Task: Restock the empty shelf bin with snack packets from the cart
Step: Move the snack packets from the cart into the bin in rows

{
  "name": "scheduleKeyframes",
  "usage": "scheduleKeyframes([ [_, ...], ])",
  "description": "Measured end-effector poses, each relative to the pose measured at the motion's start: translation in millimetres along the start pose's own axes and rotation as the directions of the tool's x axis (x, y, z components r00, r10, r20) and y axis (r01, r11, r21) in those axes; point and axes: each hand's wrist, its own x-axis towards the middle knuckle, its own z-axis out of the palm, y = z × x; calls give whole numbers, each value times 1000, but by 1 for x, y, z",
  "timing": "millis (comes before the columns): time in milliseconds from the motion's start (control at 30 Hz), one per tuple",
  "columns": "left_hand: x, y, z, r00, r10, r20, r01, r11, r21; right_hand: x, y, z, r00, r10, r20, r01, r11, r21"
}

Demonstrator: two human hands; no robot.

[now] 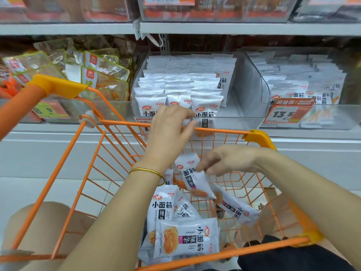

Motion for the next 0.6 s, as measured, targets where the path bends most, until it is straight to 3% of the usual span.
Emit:
scheduleKeyframes([
  [100, 1, 8, -1, 985, 8, 173, 14, 992, -123, -34, 5, -19, 994, -110, 3, 107, 974, 198],
  [200, 2, 17, -1, 948, -49, 315, 147, 944, -296, -51, 11, -29, 974, -227, -19, 206, 843, 496],
  [300, 8, 25, 1, 949, -111, 294, 217, 909, -356, -52, 11, -27, 953, -278, -121, 285, 686, 669],
  [367, 20, 33, 1, 967, -141, 213, 212, 908, -361, -49, 8, -24, 938, -216, -270, 344, 672, 656],
  [500, 53, 55, 5, 981, -157, 114, 181, 952, -247, -55, -17, -28, 873, -180, -454, 384, 828, 409],
  [600, 79, 60, 11, 977, -212, -14, 200, 938, -284, -60, -29, -55, 752, -121, -648, 393, 872, 293],
])
